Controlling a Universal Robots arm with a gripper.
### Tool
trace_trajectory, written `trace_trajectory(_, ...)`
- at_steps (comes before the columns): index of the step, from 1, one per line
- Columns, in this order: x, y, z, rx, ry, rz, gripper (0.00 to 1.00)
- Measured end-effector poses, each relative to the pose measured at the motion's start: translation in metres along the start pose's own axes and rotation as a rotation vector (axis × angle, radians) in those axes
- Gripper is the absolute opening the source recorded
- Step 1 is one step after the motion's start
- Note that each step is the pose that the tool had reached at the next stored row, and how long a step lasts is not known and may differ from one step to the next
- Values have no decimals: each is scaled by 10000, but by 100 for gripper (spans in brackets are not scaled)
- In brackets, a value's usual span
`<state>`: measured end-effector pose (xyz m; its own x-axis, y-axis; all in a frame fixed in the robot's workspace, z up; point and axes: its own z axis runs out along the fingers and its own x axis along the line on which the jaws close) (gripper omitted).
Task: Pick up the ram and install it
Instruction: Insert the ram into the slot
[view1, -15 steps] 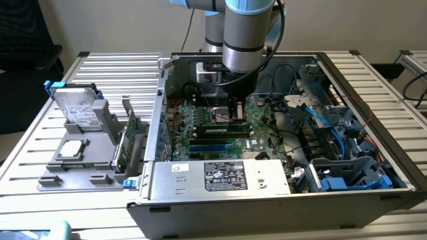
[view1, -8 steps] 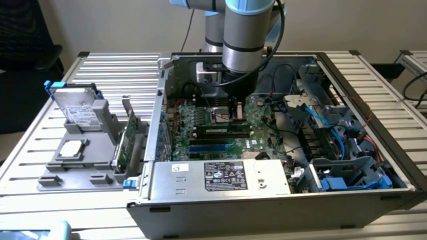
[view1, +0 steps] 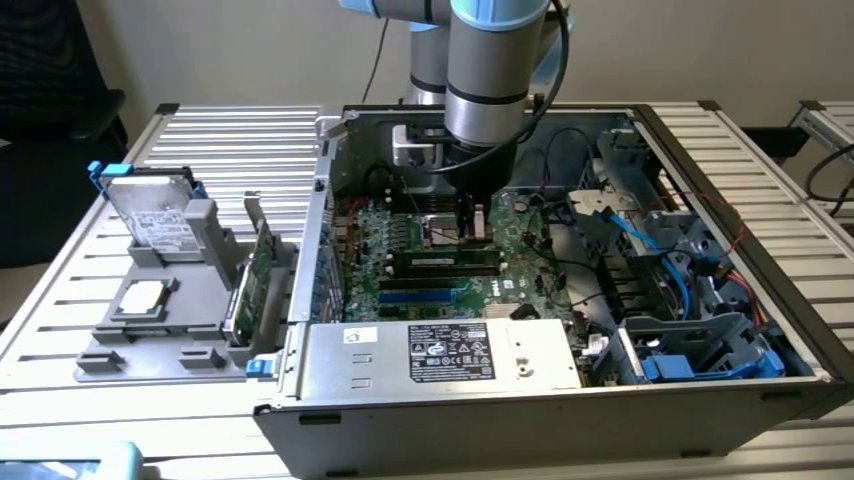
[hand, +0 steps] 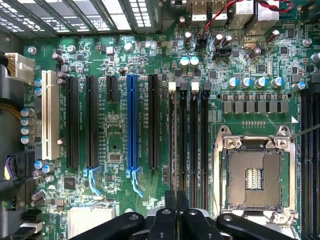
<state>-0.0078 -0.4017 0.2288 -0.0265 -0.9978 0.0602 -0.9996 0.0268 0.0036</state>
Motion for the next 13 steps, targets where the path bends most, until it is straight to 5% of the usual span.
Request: trace_trajectory(13,7,-4,1,-4,-1,1,12)
